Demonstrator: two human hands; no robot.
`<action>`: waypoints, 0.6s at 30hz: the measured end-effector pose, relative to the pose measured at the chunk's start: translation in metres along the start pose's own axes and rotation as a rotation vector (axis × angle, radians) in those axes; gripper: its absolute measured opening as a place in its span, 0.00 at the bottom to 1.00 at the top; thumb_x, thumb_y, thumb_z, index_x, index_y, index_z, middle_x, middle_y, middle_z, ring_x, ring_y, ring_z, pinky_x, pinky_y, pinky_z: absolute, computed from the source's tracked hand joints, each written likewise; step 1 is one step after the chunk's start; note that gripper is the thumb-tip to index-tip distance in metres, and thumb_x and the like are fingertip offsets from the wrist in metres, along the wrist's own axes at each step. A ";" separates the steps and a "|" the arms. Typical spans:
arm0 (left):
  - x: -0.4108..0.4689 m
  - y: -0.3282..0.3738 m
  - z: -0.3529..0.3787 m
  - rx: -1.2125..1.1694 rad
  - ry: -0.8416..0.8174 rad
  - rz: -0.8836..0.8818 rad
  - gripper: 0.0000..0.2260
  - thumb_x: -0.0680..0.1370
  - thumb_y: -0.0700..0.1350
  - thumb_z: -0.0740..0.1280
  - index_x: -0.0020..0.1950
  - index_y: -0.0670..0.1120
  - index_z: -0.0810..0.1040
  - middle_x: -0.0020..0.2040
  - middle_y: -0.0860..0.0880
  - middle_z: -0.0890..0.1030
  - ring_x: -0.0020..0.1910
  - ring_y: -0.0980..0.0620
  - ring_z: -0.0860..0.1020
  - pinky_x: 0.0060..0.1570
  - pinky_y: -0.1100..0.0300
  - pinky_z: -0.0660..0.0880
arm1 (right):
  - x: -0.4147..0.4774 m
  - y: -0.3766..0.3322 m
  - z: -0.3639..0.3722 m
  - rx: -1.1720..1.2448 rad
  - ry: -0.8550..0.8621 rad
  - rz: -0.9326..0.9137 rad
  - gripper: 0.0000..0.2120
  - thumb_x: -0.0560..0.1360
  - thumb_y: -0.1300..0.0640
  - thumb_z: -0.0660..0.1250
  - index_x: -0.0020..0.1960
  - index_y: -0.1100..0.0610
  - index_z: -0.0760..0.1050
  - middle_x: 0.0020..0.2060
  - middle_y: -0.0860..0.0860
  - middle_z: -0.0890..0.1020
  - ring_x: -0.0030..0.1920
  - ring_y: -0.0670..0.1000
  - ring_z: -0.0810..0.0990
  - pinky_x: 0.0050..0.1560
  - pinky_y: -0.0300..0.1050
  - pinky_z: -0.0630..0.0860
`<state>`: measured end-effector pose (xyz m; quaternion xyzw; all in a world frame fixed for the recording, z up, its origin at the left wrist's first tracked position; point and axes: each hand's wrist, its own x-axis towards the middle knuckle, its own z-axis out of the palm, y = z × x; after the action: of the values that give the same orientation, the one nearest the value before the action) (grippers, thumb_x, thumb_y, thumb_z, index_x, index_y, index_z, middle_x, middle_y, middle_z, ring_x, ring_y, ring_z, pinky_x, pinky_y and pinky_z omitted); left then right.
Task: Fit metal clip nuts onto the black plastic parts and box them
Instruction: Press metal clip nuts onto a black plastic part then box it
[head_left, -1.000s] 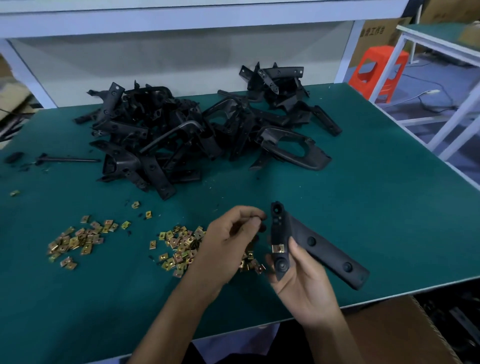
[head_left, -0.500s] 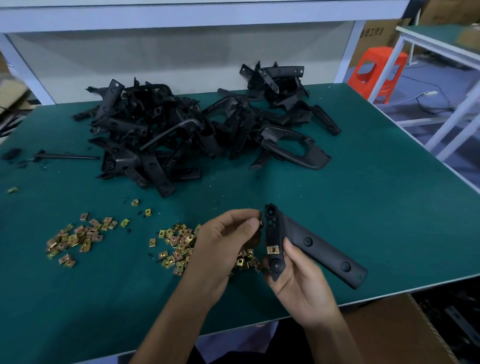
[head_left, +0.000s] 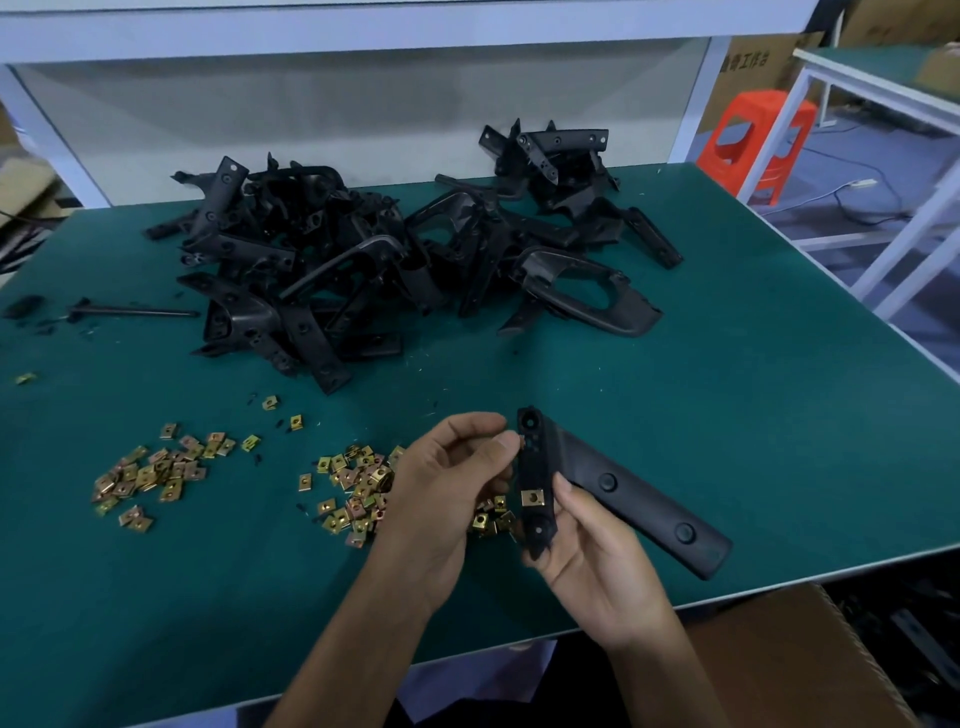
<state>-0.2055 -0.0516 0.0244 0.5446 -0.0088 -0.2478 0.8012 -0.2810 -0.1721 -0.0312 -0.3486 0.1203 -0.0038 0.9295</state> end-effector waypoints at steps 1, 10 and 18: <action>0.000 0.000 0.000 0.013 -0.007 -0.002 0.09 0.69 0.40 0.75 0.48 0.44 0.82 0.37 0.47 0.81 0.35 0.55 0.78 0.37 0.64 0.77 | 0.001 0.001 -0.001 -0.008 -0.003 -0.001 0.13 0.73 0.52 0.71 0.55 0.54 0.86 0.46 0.53 0.86 0.39 0.48 0.84 0.32 0.40 0.79; -0.002 0.006 -0.004 0.275 0.010 0.074 0.04 0.74 0.43 0.74 0.47 0.50 0.84 0.41 0.47 0.86 0.41 0.51 0.84 0.39 0.61 0.79 | -0.001 0.005 0.017 -0.072 0.088 -0.034 0.13 0.75 0.54 0.71 0.57 0.57 0.83 0.44 0.55 0.85 0.37 0.49 0.83 0.32 0.43 0.80; -0.004 -0.031 0.009 0.542 -0.175 0.119 0.19 0.65 0.63 0.70 0.53 0.58 0.83 0.47 0.55 0.87 0.46 0.60 0.84 0.47 0.53 0.78 | -0.081 -0.036 -0.037 0.145 0.364 -0.168 0.15 0.72 0.57 0.75 0.56 0.62 0.84 0.47 0.57 0.85 0.42 0.53 0.84 0.41 0.45 0.80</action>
<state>-0.2240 -0.0667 0.0022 0.7139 -0.1755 -0.2350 0.6359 -0.3652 -0.2160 -0.0167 -0.2833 0.2560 -0.1527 0.9115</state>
